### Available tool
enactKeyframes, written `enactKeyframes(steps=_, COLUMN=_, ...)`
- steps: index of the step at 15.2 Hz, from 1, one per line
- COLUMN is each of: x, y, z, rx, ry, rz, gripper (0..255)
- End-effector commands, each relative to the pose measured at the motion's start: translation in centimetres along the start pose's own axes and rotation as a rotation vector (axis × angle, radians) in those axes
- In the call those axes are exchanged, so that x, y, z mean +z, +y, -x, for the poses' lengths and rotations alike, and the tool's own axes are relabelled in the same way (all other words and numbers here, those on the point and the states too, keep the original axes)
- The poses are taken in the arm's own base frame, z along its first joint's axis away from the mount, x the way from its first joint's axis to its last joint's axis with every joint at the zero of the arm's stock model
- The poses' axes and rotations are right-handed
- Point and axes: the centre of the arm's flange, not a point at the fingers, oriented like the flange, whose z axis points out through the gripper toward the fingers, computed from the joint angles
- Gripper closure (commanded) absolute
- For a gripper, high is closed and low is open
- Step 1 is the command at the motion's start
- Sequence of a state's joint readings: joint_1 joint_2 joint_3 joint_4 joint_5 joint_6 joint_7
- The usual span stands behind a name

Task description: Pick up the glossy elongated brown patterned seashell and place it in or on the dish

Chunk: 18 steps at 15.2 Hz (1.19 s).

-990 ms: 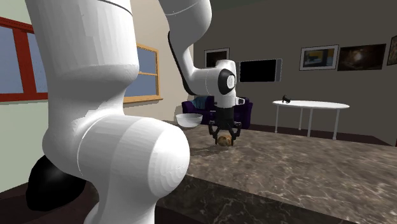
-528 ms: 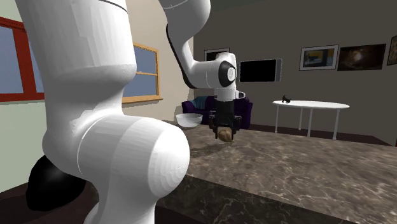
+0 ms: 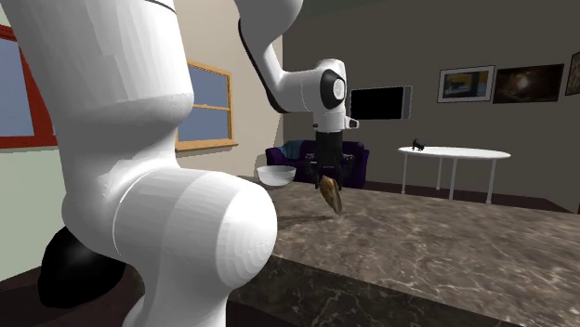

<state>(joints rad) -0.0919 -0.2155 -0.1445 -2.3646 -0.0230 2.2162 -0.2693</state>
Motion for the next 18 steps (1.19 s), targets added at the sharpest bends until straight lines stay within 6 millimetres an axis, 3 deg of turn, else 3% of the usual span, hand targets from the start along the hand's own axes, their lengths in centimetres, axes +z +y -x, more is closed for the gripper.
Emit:
enactKeyframes(steps=1, x=-1.1, y=0.0, z=-0.1, rx=0.000, ry=0.000, rz=0.000, gripper=255)
enactKeyframes(steps=13, x=-7.4, y=0.0, z=-0.5, rx=0.000, ry=0.000, rz=0.000, gripper=255)
enactKeyframes(steps=18, x=-7.1, y=-4.5, z=-5.2, rx=0.000, ry=0.000, rz=0.000, gripper=255)
